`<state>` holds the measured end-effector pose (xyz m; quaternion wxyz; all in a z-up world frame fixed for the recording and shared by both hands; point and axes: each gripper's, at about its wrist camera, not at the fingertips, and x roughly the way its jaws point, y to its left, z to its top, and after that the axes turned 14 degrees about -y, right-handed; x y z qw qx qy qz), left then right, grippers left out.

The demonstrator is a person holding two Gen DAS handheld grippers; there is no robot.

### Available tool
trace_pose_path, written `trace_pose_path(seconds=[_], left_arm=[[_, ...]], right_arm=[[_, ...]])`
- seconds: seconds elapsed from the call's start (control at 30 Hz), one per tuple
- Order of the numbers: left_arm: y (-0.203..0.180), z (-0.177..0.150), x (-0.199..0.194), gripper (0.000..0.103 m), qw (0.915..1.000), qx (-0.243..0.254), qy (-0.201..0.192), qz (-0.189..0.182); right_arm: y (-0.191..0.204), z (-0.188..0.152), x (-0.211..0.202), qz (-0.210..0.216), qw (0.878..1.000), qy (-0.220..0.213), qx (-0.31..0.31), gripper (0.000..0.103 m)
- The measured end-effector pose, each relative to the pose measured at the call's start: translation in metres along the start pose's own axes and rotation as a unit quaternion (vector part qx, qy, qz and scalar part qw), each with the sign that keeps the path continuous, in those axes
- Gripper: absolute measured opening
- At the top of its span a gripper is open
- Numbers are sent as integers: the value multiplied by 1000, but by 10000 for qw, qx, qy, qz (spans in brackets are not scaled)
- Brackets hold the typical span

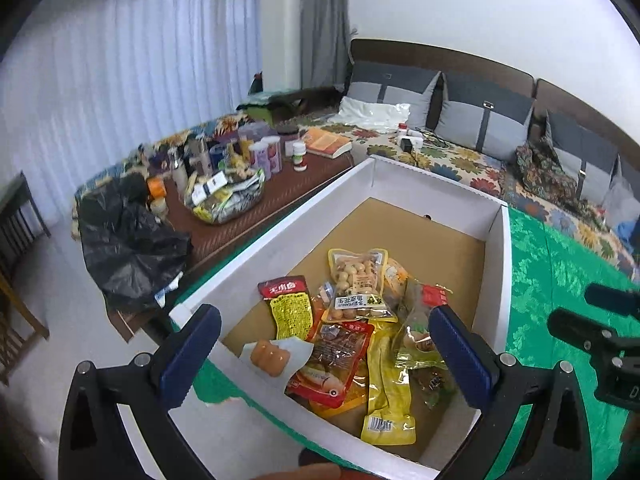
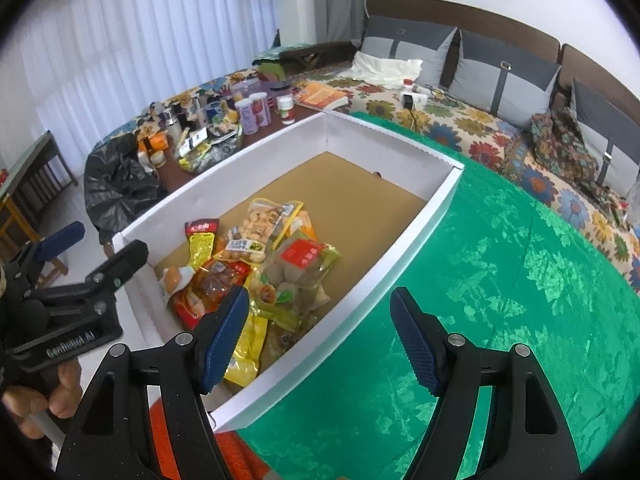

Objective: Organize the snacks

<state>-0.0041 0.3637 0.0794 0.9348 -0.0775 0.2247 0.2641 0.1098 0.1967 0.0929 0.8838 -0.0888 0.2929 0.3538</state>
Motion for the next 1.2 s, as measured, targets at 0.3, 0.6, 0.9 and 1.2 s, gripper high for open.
trace_pose_path(seconds=[0.3,0.6,0.9,1.2], left_arm=[[15,4,3,103,9993,-39,330,146],[19,5,0,103,9988,104,268,400],[17,3,2,103,9991,136,228,324],[15,0,2,103,9986,175,238,447]], right_arm=[[13,7,0,0,9999,142,73,77],[20,2,6,-33,9998,211,-35,77],[25,-2,8,-39,9996,272,-105,77],[28,-1,9,18,9995,269,-146,77]])
